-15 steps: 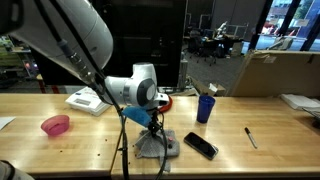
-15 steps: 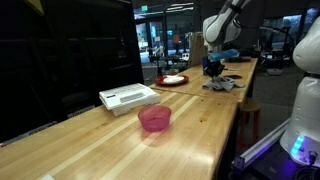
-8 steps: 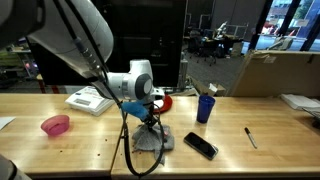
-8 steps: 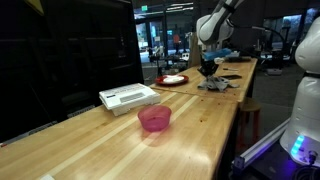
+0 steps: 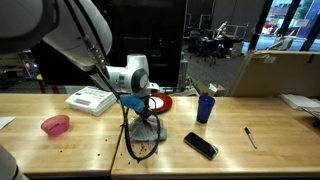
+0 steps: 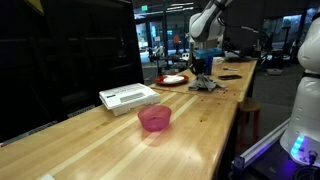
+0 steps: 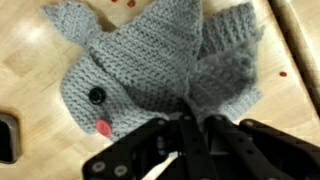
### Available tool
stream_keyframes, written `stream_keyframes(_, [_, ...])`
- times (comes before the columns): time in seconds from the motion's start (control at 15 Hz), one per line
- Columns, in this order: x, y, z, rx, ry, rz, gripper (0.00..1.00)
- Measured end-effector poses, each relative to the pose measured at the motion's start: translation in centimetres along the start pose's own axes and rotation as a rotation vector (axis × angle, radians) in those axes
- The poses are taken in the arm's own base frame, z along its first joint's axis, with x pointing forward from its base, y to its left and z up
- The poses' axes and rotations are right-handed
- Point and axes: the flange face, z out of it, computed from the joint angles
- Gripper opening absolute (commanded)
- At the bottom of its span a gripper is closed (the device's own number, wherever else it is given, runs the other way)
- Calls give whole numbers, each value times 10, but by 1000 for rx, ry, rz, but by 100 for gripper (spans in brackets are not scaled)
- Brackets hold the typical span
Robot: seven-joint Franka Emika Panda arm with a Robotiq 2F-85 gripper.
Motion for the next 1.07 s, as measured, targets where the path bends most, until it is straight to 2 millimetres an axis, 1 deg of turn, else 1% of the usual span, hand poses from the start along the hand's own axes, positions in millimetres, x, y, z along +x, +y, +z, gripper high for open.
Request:
stream_keyframes(0.13, [4, -12, -4, 8, 9, -24, 2])
stream_keyframes(0.27, [7, -18, -4, 10, 11, -34, 2])
stream_keyframes(0.53, [10, -16, -3, 1, 12, -35, 2])
stream_keyframes(0.67, [10, -11, -4, -21, 17, -40, 2])
stream_keyframes(0.8, [11, -1, -9, -52, 28, -38, 2])
stream_keyframes(1.07, [6, 25, -31, -111, 65, -13, 2])
